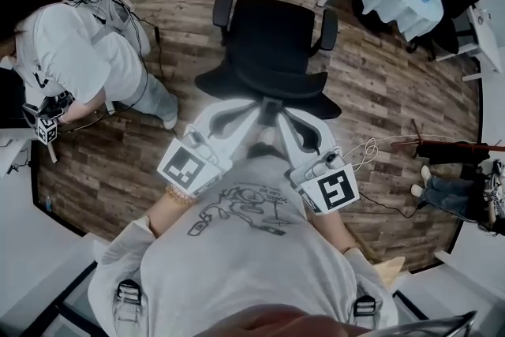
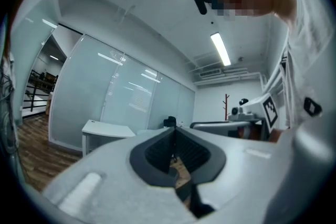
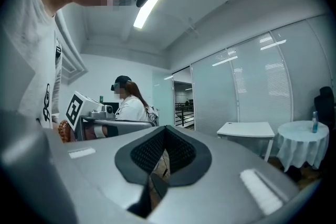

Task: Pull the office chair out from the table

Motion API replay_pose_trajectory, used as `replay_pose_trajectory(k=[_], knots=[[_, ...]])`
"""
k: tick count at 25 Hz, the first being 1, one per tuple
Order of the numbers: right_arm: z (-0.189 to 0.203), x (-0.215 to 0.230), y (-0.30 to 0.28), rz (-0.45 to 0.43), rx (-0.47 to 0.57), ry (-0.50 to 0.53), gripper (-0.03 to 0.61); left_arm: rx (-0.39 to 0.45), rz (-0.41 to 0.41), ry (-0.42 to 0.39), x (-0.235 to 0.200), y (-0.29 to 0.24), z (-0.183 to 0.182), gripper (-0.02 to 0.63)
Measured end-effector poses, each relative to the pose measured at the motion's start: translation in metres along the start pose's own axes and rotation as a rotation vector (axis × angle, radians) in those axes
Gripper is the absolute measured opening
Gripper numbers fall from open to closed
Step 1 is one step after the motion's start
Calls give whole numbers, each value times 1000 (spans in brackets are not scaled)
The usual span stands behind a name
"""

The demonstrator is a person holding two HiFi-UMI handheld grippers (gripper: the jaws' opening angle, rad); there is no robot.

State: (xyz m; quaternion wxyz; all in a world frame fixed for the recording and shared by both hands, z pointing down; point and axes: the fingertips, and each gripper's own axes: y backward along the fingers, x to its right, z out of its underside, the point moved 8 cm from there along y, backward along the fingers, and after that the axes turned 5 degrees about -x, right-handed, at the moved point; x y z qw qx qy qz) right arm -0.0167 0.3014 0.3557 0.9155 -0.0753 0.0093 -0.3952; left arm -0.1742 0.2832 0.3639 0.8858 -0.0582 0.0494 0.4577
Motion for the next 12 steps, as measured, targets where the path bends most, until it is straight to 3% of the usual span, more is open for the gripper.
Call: replay_pose_trajectory(k=[12], knots=[[0,-3,7,23,8,-4,6,9,-5,3,7,5,3,5]])
